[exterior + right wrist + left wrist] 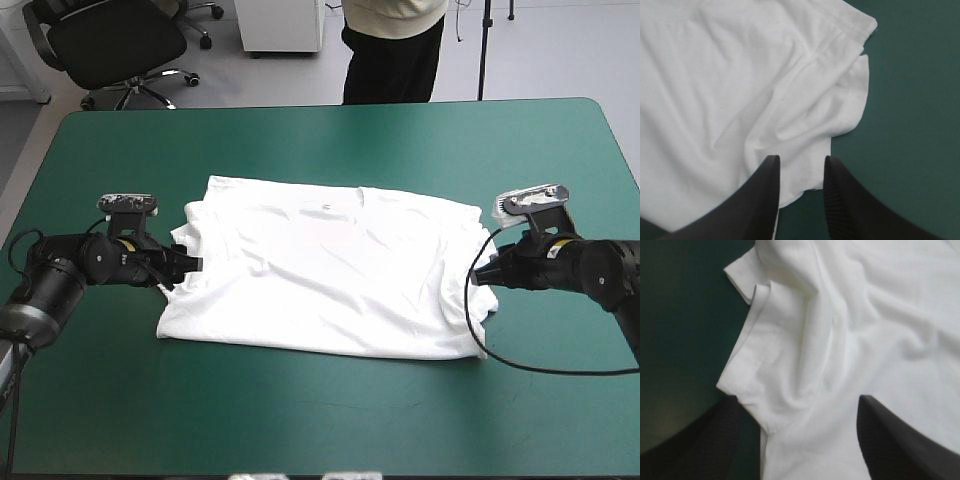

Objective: Fold the cloth

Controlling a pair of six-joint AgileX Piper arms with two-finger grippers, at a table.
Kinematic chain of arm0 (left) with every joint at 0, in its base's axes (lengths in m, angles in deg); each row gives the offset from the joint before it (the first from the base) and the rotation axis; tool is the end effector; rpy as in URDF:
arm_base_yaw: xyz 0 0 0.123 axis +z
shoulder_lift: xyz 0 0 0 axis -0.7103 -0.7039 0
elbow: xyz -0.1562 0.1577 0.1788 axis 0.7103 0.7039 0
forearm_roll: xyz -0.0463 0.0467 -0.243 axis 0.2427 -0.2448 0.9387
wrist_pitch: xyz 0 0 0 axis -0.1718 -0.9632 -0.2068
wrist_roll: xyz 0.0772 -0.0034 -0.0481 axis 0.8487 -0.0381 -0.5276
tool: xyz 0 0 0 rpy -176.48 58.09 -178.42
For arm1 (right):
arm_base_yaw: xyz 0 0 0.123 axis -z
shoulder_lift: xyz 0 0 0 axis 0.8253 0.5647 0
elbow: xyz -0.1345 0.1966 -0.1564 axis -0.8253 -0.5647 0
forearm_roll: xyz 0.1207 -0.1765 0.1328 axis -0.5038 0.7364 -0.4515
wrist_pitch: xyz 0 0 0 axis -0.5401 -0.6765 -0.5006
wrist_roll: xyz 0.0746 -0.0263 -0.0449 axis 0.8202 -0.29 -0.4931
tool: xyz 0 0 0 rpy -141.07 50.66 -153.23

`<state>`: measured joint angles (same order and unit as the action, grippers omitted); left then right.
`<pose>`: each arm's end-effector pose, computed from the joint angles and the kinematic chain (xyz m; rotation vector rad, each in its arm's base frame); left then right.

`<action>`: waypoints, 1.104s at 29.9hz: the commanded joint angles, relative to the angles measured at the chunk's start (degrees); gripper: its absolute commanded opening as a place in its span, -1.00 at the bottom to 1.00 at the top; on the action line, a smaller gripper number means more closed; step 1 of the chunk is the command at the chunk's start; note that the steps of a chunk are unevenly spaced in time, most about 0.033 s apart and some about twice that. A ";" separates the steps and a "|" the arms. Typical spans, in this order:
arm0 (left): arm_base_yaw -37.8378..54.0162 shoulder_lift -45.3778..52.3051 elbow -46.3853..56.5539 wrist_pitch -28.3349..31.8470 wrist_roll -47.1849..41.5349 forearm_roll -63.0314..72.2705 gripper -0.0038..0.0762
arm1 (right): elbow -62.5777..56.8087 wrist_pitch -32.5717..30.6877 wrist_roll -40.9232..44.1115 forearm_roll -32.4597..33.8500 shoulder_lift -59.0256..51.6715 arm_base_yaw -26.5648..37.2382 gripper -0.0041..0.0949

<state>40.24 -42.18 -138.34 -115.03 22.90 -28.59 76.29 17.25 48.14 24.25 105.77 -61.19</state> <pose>0.2544 -0.0310 0.2909 0.1572 2.5262 -0.1526 0.2201 0.0333 0.3349 -0.3401 2.4346 0.1433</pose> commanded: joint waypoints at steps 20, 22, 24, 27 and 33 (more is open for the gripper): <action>-0.06 -0.22 -3.36 0.65 1.03 3.54 0.27 | 10.99 2.71 -5.41 -7.50 32.18 8.06 -0.09; -0.06 -0.22 -3.36 0.23 1.24 3.54 0.27 | 10.99 2.07 -5.66 -7.50 32.53 8.06 -0.26; -0.06 -0.22 -3.36 0.20 1.24 3.54 0.27 | 10.99 1.77 -6.60 -7.50 32.53 8.06 -0.56; -0.06 -0.22 -3.36 -0.06 1.24 3.54 0.21 | 11.20 1.67 -8.16 -7.22 32.53 8.06 -0.93; -0.06 -0.22 -3.86 -0.72 1.24 3.43 0.10 | 12.41 3.96 -6.45 -4.90 27.99 8.06 -0.92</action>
<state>40.24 -43.97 -139.90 -117.29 24.22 -26.31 86.34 19.05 41.36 19.05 139.48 -53.61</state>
